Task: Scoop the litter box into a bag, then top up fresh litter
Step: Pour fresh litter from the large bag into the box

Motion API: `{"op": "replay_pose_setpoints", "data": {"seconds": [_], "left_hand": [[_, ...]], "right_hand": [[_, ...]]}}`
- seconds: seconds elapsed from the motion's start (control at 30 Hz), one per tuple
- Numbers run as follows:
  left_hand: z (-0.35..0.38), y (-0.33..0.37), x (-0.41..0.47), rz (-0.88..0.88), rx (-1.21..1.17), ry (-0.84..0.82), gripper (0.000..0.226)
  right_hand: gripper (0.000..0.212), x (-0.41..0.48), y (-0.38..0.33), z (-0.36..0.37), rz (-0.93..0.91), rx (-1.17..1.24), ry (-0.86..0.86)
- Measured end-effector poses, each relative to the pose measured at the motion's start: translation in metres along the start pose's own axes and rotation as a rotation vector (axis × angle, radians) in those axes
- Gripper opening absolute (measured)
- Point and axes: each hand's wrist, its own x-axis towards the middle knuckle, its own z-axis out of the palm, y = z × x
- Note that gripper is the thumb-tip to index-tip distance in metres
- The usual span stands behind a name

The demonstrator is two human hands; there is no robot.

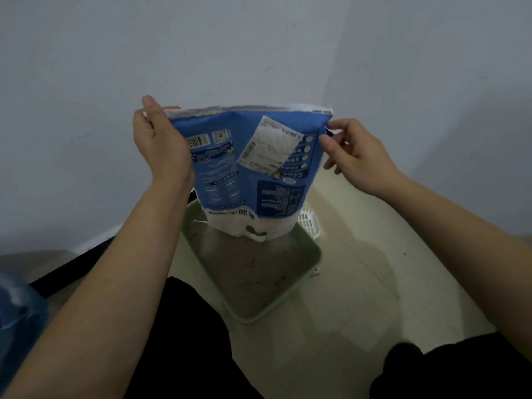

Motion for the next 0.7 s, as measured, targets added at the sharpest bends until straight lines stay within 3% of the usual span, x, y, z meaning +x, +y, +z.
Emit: {"op": "replay_pose_setpoints", "data": {"seconds": [0.1,0.2,0.43,0.7], "left_hand": [[0.005,0.011,0.002,0.027,-0.009,0.015,0.039],[0.007,0.020,0.002,0.056,-0.024,0.009,0.037],[0.005,0.032,0.004,0.032,-0.092,-0.022,0.035],[0.004,0.027,-0.007,-0.075,-0.138,-0.060,0.035]], "right_hand": [[0.034,0.002,-0.004,-0.001,0.033,0.115,0.114],[0.046,0.005,-0.006,-0.005,0.040,0.182,0.093],[0.032,0.003,-0.006,-0.003,0.051,0.271,0.067],[0.030,-0.004,-0.007,0.001,-0.056,0.127,0.042]]}}
